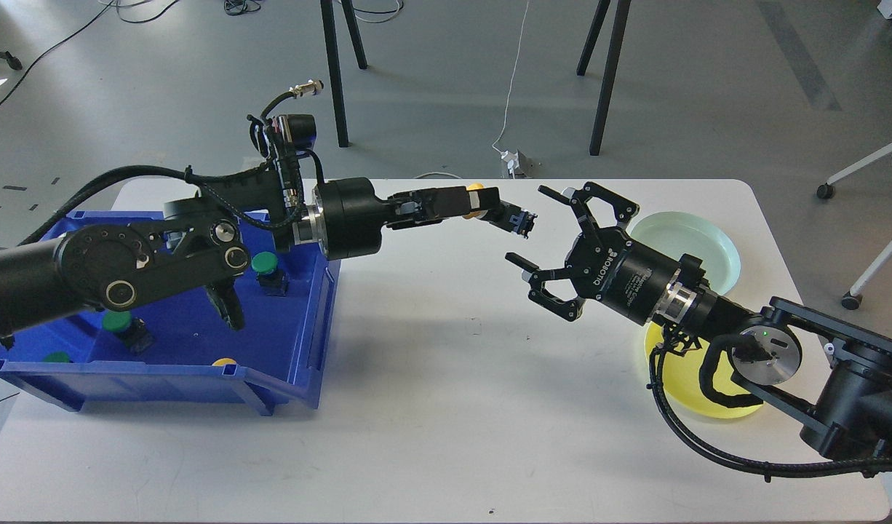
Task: Pass button and place on color plate
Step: 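Move the open right gripper onto the button held by the left gripper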
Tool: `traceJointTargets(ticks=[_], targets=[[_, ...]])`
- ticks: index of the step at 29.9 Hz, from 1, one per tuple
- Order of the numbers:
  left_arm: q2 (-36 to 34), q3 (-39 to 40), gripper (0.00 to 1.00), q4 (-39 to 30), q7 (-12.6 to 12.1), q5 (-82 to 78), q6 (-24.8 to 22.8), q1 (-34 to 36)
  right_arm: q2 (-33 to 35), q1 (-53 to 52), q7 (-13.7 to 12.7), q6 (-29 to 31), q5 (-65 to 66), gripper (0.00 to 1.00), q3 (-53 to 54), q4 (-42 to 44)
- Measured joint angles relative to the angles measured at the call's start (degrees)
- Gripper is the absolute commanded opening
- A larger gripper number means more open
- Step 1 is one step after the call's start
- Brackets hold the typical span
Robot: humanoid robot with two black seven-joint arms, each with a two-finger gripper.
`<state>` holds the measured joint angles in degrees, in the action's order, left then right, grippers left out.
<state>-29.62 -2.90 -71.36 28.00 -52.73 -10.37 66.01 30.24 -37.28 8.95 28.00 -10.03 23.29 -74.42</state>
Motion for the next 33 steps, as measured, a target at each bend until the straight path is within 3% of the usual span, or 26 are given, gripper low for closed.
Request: traceJointTargets(ticks=[26, 33], targets=[[-0.1, 0.0, 0.10, 0.0, 0.0, 0.1, -0.4, 0.0, -0.4, -1.2, 0.1, 0.0, 0.9, 0.88, 0.1, -1.9], [-0.1, 0.0, 0.10, 0.0, 0.0, 0.1, -0.4, 0.0, -0.3, -1.2, 0.1, 0.0, 0.9, 0.82, 0.1, -2.8]])
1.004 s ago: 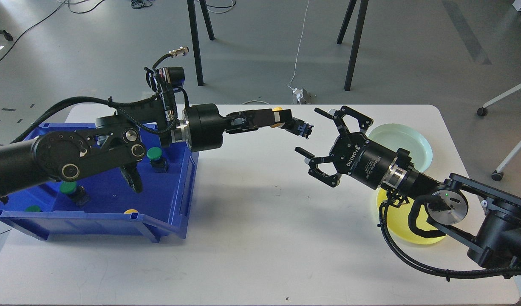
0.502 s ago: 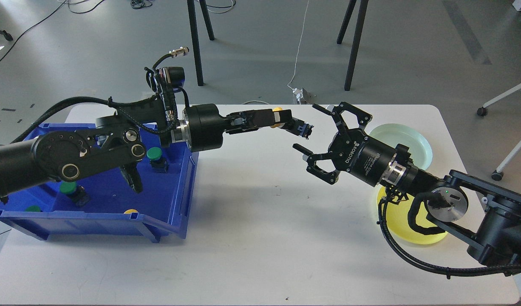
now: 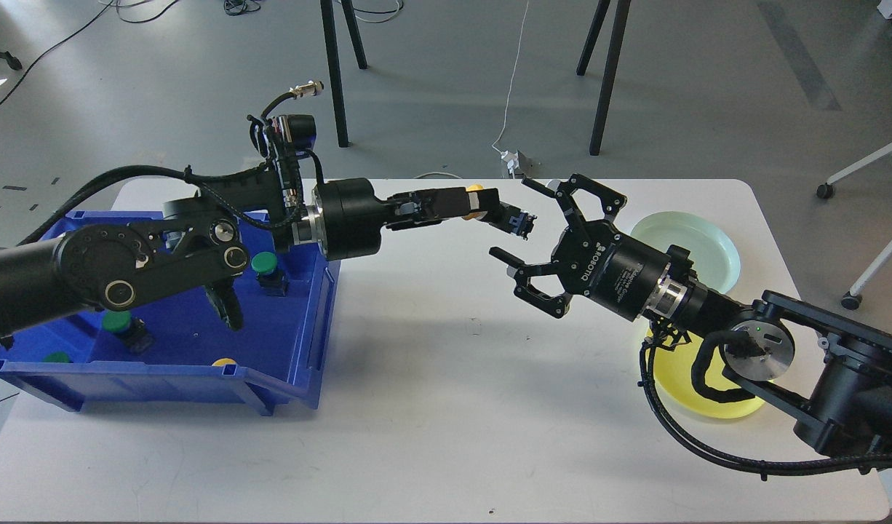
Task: Pass button and place on color plate
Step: 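Move the open right gripper onto the button held by the left gripper, then close the right gripper on the button and release the left gripper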
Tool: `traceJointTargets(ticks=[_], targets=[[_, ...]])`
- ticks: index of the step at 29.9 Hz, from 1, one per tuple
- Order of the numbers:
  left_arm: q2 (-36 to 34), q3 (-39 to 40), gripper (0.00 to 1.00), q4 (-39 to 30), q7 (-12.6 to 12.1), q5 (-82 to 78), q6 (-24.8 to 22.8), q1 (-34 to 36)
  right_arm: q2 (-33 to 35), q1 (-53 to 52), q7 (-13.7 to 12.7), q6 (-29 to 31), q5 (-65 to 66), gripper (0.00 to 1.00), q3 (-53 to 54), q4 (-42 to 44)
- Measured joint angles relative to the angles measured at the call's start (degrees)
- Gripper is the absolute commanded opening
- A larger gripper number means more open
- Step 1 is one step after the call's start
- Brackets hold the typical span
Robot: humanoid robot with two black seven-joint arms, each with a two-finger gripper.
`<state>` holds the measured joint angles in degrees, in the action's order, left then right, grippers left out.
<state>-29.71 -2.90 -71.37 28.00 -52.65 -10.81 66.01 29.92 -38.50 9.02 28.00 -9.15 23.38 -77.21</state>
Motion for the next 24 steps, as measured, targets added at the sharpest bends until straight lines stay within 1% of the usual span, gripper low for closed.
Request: traceJointTargets(ticks=[5, 8, 9, 13, 19, 24], targets=[[0.0, 0.0, 0.10, 0.0, 0.0, 0.0, 0.0, 0.1, 0.0, -0.1, -0.1, 0.0, 0.3, 0.71, 0.0, 0.0], [0.0, 0.0, 0.10, 0.0, 0.0, 0.0, 0.0, 0.1, -0.2, -0.1, 0.0, 0.0, 0.5, 0.59, 0.0, 0.2], [0.0, 0.0, 0.10, 0.0, 0.0, 0.0, 0.0, 0.1, -0.2, -0.1, 0.0, 0.0, 0.5, 0.57, 0.0, 0.3], [0.0, 0.0, 0.10, 0.0, 0.0, 0.0, 0.0, 0.0, -0.3, -0.1, 0.0, 0.0, 0.6, 0.53, 0.0, 0.7], [0.0, 0.0, 0.10, 0.0, 0.0, 0.0, 0.0, 0.0, -0.4, -0.1, 0.0, 0.0, 0.6, 0.51, 0.0, 1.6], [0.0, 0.0, 0.10, 0.0, 0.0, 0.0, 0.0, 0.0, -0.5, -0.2, 0.0, 0.0, 0.6, 0.43, 0.0, 1.8]])
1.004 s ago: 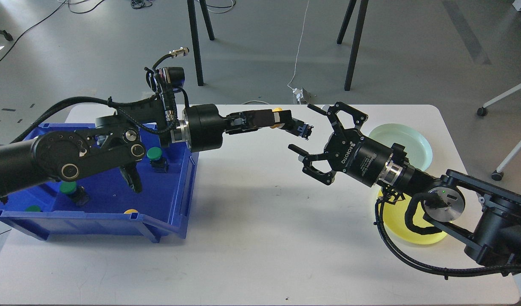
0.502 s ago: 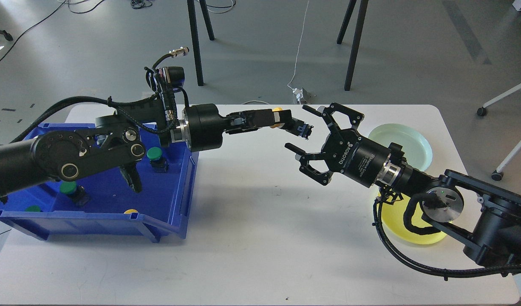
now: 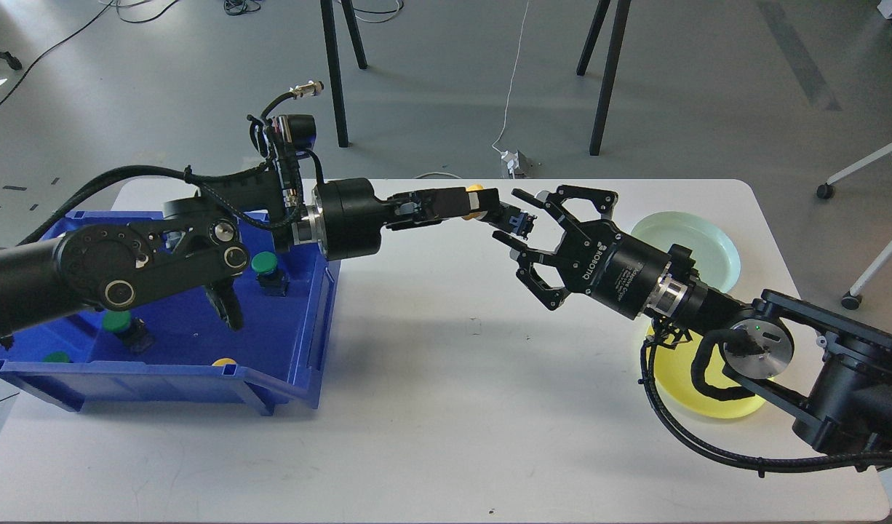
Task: Pass button and place on color plate
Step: 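Close the right gripper on the button and release the left gripper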
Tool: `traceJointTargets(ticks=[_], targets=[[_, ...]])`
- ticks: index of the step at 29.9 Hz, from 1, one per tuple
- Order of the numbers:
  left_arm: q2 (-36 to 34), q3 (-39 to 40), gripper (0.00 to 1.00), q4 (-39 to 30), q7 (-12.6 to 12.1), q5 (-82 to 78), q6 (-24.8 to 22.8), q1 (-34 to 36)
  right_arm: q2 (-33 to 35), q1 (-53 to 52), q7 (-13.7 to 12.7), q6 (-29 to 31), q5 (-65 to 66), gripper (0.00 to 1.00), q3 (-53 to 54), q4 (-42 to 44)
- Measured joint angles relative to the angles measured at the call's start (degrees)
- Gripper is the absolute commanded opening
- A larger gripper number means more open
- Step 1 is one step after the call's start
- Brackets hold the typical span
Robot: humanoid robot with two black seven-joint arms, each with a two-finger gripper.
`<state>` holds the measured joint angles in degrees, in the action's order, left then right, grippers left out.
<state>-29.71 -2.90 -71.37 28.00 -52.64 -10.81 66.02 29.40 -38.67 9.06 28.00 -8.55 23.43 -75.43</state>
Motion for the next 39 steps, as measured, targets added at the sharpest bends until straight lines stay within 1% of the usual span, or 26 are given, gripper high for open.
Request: traceJointTargets(ticks=[2, 5, 6, 10, 12, 13, 14, 17, 18, 19, 20, 21, 32, 34, 39], targets=[[0.0, 0.0, 0.10, 0.0, 0.0, 0.0, 0.0, 0.0, 0.0, 0.0, 0.0, 0.0, 0.0, 0.36, 0.0, 0.0], [-0.1, 0.0, 0.10, 0.0, 0.0, 0.0, 0.0, 0.0, -0.1, 0.0, 0.0, 0.0, 0.0, 0.19, 0.0, 0.0], [-0.1, 0.0, 0.10, 0.0, 0.0, 0.0, 0.0, 0.0, -0.2, 0.0, 0.0, 0.0, 0.0, 0.14, 0.0, 0.0], [-0.1, 0.0, 0.10, 0.0, 0.0, 0.0, 0.0, 0.0, -0.6, -0.1, 0.0, 0.0, 0.0, 0.06, 0.2, 0.1], [-0.1, 0.0, 0.12, 0.0, 0.0, -0.1, 0.0, 0.1, -0.8, -0.1, 0.0, 0.0, 0.0, 0.03, 0.3, 0.1], [-0.1, 0.0, 0.16, 0.0, 0.0, -0.1, 0.0, 0.1, -0.8, -0.1, 0.1, 0.0, -0.1, 0.02, 0.4, 0.1], [-0.1, 0.0, 0.23, 0.0, 0.0, -0.1, -0.1, 0.1, -0.9, 0.0, 0.1, 0.0, -0.1, 0.01, 0.4, 0.1], [0.0, 0.0, 0.58, 0.0, 0.0, 0.0, 0.1, 0.0, -0.9, 0.0, 0.1, 0.0, -0.1, 0.01, 0.5, 0.0], [0.1, 0.0, 0.62, 0.0, 0.0, 0.2, 0.2, 0.0, -0.9, 0.0, 0.1, 0.0, -0.1, 0.01, 0.5, 0.0], [0.1, 0.2, 0.70, 0.0, 0.0, 0.7, 0.3, 0.0, -1.0, 0.0, 0.1, 0.0, -0.1, 0.01, 0.5, -0.1], [0.2, 0.4, 0.84, 0.0, 0.0, 1.1, 0.3, -0.1, -1.0, 0.0, 0.1, 0.0, -0.1, 0.01, 0.5, -0.2], [0.2, 0.6, 0.88, 0.0, 0.0, 1.6, 0.4, -0.2, -0.9, 0.0, 0.1, 0.0, -0.1, 0.01, 0.5, -0.2], [0.2, 2.4, 0.90, 1.5, 0.0, 5.3, -0.3, -1.6, 0.8, 0.5, 0.1, 0.0, -0.1, 0.01, 2.1, -0.1], [0.2, 2.4, 0.91, 1.5, 0.0, 5.5, -0.3, -1.6, 2.9, 1.0, 0.1, 0.0, -0.1, 0.01, 2.8, -0.1], [0.2, 2.4, 0.93, 1.9, 0.0, 8.2, -0.3, -1.6, 11.3, 4.5, 0.2, 0.0, 1.6, 0.01, 5.8, 0.5]])
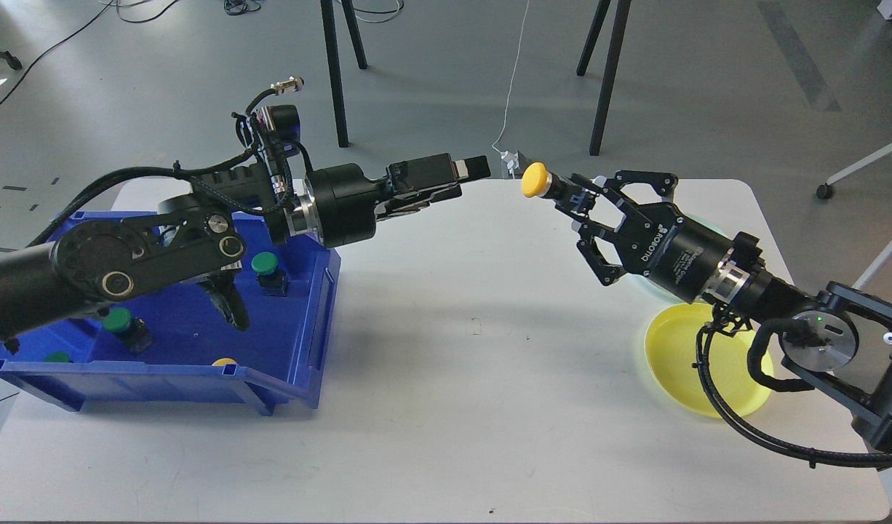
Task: Pass button and place on color plate
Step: 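Close the right gripper on the button and release the left gripper, then lower the yellow button onto the yellow plate and open the right gripper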
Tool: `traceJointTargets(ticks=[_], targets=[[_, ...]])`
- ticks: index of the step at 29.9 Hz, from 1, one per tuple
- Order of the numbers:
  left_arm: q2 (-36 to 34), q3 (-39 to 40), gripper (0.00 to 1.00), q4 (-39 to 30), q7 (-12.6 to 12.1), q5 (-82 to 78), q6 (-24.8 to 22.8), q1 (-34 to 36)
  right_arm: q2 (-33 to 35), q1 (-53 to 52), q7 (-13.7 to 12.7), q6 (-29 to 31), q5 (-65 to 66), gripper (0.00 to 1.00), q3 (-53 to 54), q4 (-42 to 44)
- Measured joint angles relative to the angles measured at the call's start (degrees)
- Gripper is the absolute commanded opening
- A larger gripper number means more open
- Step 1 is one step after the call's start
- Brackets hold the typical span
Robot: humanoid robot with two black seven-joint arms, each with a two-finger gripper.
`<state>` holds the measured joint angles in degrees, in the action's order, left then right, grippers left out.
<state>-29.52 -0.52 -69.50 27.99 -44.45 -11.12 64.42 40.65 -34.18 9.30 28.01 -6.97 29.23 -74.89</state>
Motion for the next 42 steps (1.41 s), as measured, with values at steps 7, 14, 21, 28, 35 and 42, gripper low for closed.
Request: traceJointTargets(ticks=[7, 14, 21, 28, 35, 42], targets=[[0.0, 0.0, 0.94, 0.2, 0.0, 1.2, -0.9, -0.1, 12.6, 7.8, 1.9, -0.8, 5.1, 0.01, 1.3, -0.1], [0.0, 0.0, 0.94, 0.2, 0.0, 1.2, -1.0, -0.1, 15.7, 12.9, 5.4, -20.2, 23.4, 0.02, 0.3, 0.1], [0.3, 0.0, 0.94, 0.2, 0.0, 1.3, -0.9, -0.2, 12.0, 17.2, 5.3, -30.1, 29.1, 0.08, -0.6, 2.8], [0.3, 1.3, 0.94, 0.2, 0.0, 1.4, -0.9, -0.9, 8.0, 18.2, 4.8, -29.9, 29.0, 0.25, -1.8, 7.1], [0.3, 1.6, 0.94, 0.5, 0.0, 1.3, -0.9, -1.0, 5.2, 18.5, 5.2, -29.9, 28.7, 0.45, -2.1, 6.7], [0.4, 1.7, 0.94, 0.5, 0.0, 1.4, -0.9, -1.1, 4.3, 18.7, 5.4, -29.9, 28.1, 0.61, -1.6, 6.4]])
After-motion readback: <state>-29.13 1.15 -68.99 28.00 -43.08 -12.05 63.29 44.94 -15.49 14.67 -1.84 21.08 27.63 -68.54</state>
